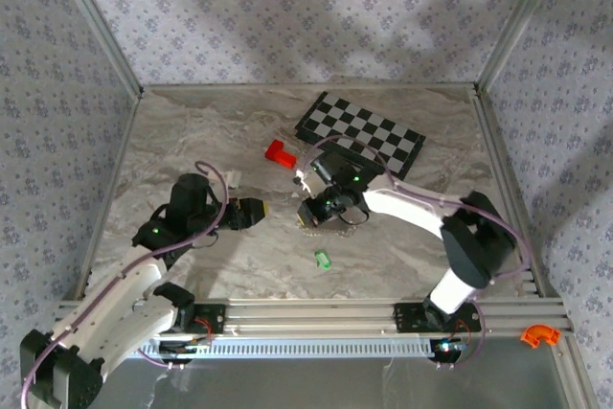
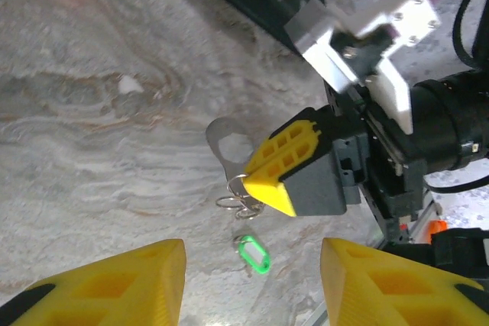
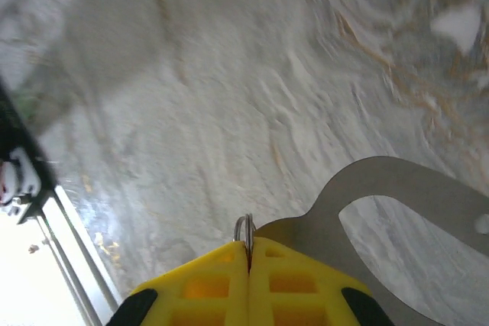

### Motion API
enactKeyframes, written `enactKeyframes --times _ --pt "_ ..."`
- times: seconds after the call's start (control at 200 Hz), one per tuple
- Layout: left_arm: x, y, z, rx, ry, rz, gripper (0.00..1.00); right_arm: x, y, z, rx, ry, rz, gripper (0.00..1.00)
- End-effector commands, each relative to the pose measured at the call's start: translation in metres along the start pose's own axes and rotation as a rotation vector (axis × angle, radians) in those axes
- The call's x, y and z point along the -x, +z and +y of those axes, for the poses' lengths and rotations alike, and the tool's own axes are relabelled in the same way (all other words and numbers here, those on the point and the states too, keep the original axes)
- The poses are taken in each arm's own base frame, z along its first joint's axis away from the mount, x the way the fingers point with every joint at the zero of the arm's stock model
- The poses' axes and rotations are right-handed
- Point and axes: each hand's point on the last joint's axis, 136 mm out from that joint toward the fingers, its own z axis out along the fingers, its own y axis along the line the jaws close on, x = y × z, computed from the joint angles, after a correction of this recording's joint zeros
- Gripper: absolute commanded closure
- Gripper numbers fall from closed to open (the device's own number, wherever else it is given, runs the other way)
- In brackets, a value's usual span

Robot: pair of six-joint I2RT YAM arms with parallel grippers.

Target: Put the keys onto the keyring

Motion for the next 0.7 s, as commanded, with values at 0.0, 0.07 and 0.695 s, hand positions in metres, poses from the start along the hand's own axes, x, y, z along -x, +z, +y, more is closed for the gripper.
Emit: enactKeyframes --times 0.0,0.07,0.695 --pt "0.031 -0.024 -0.051 -0.146 0.135 -0.100 0.50 0.023 -0.034 0.031 0.035 -0.170 -0.170 1.00" --pt "0.037 -0.033 -0.071 -0.193 0.190 -0.119 0.50 0.033 -0.058 0.049 0.039 -0.256 -0.282 1.00" --pt "0.071 -0.094 -0.216 -0.579 0.478 -0.213 0.58 0.070 -0.242 0.174 0.413 -0.567 -0.839 1.00"
